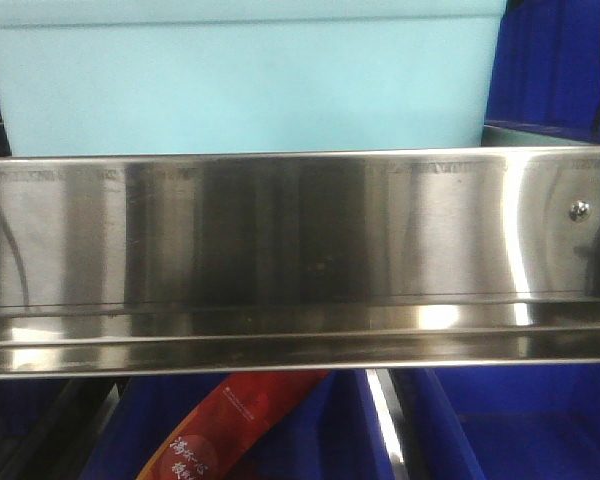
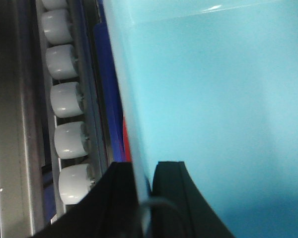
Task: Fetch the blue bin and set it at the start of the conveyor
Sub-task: 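Close both grippers on opposite rims of the teal bin, then lift the teal bin with both grippers and pull it off the shelf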
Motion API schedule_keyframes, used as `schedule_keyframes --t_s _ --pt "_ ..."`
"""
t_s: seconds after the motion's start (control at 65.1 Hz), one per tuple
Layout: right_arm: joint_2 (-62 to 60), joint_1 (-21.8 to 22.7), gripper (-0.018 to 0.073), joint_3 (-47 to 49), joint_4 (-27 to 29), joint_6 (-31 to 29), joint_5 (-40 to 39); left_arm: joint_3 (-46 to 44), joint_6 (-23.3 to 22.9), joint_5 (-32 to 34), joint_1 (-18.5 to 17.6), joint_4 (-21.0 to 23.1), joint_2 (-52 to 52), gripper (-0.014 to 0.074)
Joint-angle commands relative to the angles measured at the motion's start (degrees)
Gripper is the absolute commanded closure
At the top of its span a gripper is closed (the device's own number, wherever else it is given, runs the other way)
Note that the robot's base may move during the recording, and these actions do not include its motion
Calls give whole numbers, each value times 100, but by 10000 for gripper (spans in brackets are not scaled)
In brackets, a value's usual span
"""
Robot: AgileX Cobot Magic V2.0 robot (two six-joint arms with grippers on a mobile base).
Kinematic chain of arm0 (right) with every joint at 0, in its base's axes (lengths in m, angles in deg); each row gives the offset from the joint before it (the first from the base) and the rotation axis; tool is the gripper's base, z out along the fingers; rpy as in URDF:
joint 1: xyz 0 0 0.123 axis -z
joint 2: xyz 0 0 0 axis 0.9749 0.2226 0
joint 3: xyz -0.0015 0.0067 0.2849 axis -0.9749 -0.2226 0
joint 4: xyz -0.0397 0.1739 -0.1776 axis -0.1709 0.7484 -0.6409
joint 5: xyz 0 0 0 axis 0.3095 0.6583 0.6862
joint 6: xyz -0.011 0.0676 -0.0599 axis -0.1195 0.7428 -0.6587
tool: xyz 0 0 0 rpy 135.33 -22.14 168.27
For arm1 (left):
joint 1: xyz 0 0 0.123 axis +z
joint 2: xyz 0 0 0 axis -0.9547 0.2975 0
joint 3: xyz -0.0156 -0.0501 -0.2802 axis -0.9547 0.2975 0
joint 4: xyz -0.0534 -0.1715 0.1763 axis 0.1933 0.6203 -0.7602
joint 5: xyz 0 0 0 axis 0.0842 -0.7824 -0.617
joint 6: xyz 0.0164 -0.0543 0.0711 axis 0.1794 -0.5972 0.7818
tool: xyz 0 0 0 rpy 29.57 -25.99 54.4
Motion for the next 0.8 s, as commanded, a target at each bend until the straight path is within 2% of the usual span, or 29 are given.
schedule_keyframes --t_s 0.0,0.138,0.353,0.568,0.783 --pt "-129 1 672 57 -7 -104 -128 -50 40 55 -48 -12 -102 708" --pt "-410 1 722 57 -21 -104 -107 -50 40 55 -60 29 -399 708" --pt "-1123 1 712 57 -39 -104 -166 -53 40 151 -60 106 -1194 708" --pt "-1860 1 712 57 -39 -104 -340 -53 40 607 -60 257 -2010 708" --pt "-2289 1 712 57 -39 -104 -731 -53 40 810 -60 475 -2224 708"
